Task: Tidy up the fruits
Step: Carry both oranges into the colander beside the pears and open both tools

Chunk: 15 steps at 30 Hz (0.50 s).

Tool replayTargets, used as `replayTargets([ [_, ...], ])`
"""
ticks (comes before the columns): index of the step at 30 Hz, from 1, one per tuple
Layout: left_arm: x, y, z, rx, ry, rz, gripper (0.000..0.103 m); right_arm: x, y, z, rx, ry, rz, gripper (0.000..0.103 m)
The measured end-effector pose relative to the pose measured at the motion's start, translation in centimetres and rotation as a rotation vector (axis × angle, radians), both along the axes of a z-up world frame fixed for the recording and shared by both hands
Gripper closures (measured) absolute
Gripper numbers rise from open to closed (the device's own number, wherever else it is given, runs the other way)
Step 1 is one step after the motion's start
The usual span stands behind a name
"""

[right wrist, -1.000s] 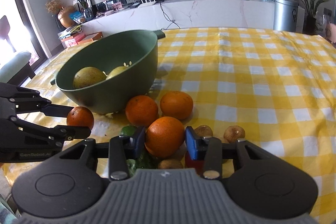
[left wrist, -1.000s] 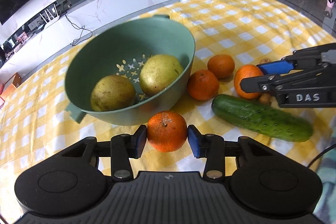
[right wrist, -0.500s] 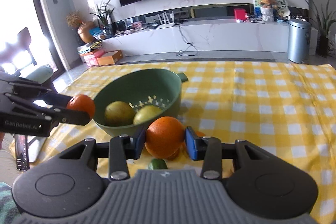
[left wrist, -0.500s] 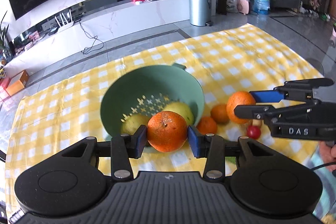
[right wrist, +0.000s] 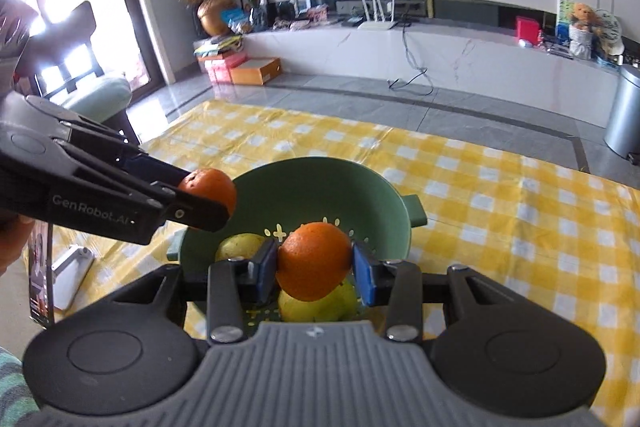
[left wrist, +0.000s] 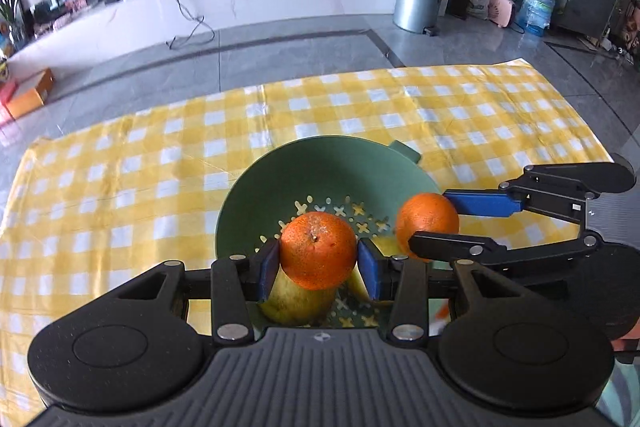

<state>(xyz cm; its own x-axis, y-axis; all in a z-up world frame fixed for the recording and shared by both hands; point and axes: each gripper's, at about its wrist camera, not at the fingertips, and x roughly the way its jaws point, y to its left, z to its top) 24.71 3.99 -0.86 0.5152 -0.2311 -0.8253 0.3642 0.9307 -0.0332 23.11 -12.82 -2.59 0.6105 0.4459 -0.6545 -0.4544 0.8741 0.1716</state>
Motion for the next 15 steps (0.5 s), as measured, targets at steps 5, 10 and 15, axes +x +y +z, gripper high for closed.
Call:
replayTargets([
  [5,2.5,0.3,-2.3,-0.027,0.052,0.045,0.055,3.0,1.1,-0.9,-0.065,0.021,0.051,0.065],
  [10,4.3,0.3,-4.0,-0.041,0.093,0.052,0.055,5.2,2.3,-2.8,-0.135,0.049,0.092,0.065],
  [15,5.5,0.0,-5.6,-0.013,0.121,0.058,0.055,6.6,3.3,-4.2,-0.168,0.065,0.124,0.065],
])
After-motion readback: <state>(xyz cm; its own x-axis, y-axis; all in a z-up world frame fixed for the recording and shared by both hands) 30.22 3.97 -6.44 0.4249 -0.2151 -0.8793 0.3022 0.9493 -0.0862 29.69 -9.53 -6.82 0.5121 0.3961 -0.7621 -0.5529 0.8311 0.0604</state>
